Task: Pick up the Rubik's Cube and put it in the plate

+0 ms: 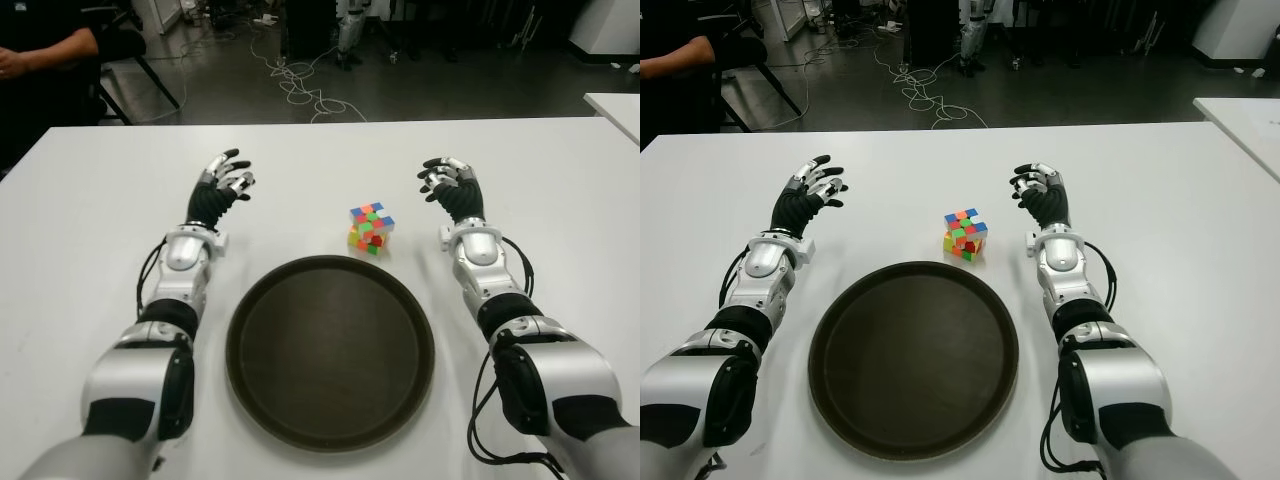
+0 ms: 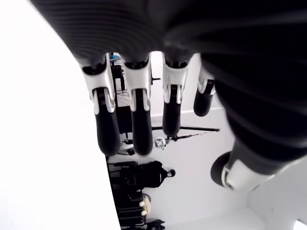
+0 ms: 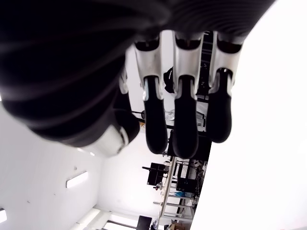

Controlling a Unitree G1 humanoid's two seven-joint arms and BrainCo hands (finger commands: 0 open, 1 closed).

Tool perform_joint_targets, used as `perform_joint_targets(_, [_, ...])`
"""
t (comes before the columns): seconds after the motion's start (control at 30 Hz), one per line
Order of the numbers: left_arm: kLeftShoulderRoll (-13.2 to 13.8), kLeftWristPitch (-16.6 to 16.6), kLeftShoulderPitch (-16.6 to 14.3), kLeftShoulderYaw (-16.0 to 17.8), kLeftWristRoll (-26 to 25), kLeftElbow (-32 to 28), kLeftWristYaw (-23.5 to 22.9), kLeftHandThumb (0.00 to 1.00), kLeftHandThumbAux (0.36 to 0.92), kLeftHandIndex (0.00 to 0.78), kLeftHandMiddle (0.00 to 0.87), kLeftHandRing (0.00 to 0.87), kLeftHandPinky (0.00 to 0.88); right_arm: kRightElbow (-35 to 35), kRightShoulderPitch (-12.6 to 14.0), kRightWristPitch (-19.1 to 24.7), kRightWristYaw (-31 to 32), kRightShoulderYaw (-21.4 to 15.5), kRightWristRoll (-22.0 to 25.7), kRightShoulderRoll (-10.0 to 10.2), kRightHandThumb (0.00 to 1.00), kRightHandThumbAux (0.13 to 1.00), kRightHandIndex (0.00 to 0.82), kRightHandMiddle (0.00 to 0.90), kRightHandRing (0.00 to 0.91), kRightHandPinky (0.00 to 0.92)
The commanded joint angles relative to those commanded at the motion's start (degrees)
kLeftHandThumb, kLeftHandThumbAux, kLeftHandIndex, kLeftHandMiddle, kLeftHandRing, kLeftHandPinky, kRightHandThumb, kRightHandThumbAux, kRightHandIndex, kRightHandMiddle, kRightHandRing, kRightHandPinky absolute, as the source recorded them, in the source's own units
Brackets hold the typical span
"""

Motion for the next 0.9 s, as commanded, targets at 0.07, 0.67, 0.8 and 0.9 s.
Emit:
perform_joint_targets(0.07, [-0.13,0.03,0.05,0.01,-0.04,-0.05,0.01,0.214,0.615,0.174,0.309,0.388,0.463,0.02,0.0,-0.06,-0.11,0.17,-0.16,-0.06,0.682,0.724,0.413,0.455,0.518,0.561])
perform_joint_targets(0.67, [-0.93,-0.35,0.2,0.35,-0.78,-0.58,0.2,0.231,0.65,0.2,0.377,0.478,0.518,0.07,-0.02,-0.58,0.44,0.04,0.1,0.03,0.688,0.723,0.415,0.456,0.522,0.57])
perform_joint_targets(0.8, [-1.07,-0.07,0.14,0.44,-0.9,-0.69,0.55,0.235,0.654,0.199,0.376,0.48,0.52,0.12,0.03,-0.7,0.02,0.04,0.0,0.1,0.688,0.723,0.415,0.448,0.516,0.56])
perform_joint_targets(0.9, [-1.1,0.03,0.11,0.5,-0.94,-0.65,0.68,0.235,0.654,0.199,0.369,0.477,0.519,0.17,0.02,-0.76,-0.09,0.02,-0.01,0.11,0.689,0.723,0.416,0.449,0.515,0.554])
